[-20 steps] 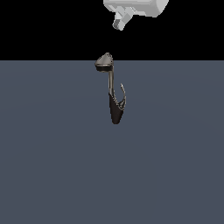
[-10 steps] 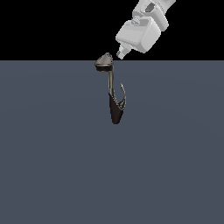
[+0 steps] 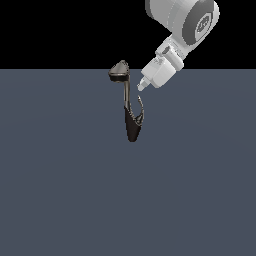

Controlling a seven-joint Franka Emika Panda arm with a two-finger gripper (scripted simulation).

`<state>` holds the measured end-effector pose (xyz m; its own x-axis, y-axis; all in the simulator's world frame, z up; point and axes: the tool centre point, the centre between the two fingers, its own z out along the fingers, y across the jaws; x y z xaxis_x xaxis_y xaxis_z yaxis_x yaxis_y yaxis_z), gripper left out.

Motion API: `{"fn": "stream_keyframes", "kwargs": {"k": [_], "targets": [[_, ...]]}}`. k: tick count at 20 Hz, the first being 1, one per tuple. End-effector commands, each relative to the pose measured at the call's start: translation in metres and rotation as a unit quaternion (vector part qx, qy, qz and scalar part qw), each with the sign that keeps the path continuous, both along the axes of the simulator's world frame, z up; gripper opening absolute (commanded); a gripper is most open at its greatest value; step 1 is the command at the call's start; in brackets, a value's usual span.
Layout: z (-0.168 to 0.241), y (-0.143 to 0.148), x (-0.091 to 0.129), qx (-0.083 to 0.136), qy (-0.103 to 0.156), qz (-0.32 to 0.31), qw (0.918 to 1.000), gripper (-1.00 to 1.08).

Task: Turn on the faucet by rotating a designated handle.

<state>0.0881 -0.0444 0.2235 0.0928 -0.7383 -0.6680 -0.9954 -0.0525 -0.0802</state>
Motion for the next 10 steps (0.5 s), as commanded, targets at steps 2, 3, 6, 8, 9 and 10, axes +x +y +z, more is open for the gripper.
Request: {"fn": "stream_keyframes", "kwargs": {"k": [2, 3, 6, 8, 9, 10], "targets": [[-0.020, -0.004, 0.009, 0.012, 0.018, -0.031, 0.9993, -1.00], [-0.025, -0.005, 0.011, 0.015, 0.022, -0.038, 0.9989, -1.00], [-0.037, -0.007, 0.015, 0.021, 0.032, -0.054, 0.9978, -1.00], [-0.042, -0.008, 0.016, 0.024, 0.037, -0.061, 0.9971, -1.00], [-0.043, -0.008, 0.017, 0.025, 0.039, -0.064, 0.9969, -1.00], [-0.045, -0.009, 0.017, 0.026, 0.040, -0.066, 0.9967, -1.00]]}}
